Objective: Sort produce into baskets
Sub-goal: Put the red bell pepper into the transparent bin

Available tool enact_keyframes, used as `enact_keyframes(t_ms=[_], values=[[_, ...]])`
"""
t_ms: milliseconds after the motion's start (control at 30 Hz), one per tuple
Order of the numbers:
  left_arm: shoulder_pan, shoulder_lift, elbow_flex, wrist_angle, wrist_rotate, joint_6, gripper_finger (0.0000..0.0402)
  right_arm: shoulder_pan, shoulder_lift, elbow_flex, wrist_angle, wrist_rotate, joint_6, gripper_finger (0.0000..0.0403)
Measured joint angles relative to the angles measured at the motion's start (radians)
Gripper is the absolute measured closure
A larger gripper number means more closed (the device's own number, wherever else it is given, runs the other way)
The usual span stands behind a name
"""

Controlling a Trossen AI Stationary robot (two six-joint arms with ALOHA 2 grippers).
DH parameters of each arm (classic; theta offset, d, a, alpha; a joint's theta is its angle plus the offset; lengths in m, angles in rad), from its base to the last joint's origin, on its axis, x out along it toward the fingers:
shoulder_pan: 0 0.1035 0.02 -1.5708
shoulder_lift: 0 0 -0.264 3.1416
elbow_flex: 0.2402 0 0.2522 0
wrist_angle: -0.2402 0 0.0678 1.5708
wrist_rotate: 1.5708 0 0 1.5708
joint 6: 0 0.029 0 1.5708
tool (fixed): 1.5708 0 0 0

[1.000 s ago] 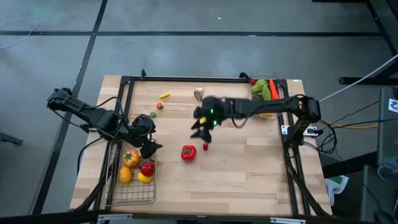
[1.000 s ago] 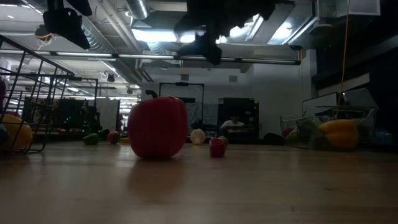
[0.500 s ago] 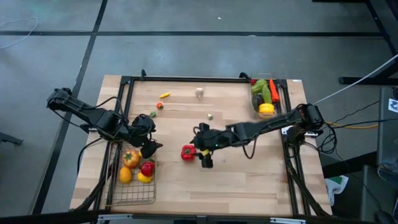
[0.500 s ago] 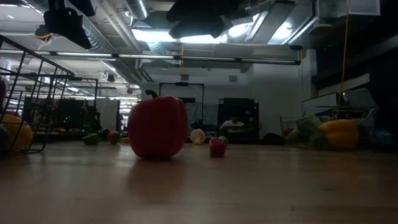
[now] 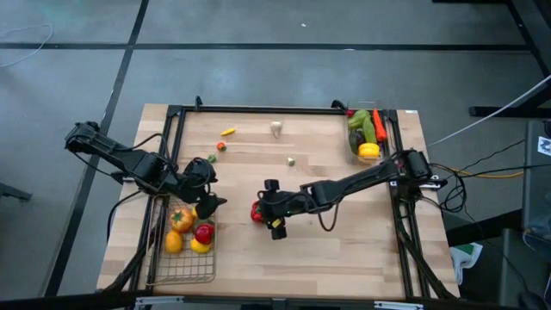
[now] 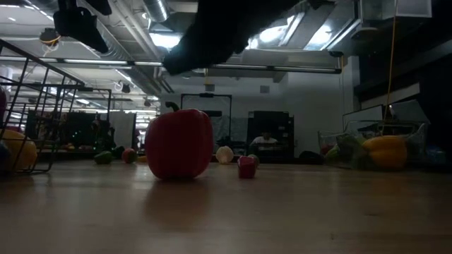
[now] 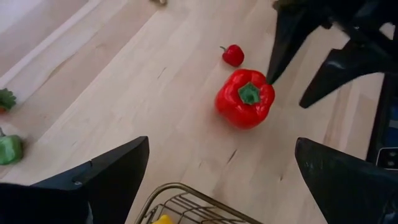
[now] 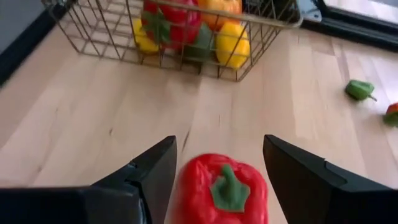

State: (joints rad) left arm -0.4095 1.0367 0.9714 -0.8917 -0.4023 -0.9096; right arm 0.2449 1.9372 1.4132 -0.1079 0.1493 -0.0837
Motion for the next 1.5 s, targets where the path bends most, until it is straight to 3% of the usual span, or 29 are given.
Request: enact_keyframes(t_ms=[300,867,1200,1500], values=[[0.000,0.000,0.000,-0.001,-0.003,0.000,0.0002,-0.018,0.051,-0.002,0.013,-0.001,-0.001,0.0176],[0.000,0.000,0.000,0.008,-0.003,0.002,0.0002,-0.034,0.101,0.000,0.010,0.000,0.000,0.0294],[0.000,0.000,0.000,0.009,-0.003,0.002,0.0002,-0.038,0.101,0.000,0.007,0.000,0.003,0.0391],[0.000,0.000,0.000,0.009,-0.003,0.002,0.0002,-0.042,-0.001,-0.001,-0.044,0.000,0.003,0.0375]])
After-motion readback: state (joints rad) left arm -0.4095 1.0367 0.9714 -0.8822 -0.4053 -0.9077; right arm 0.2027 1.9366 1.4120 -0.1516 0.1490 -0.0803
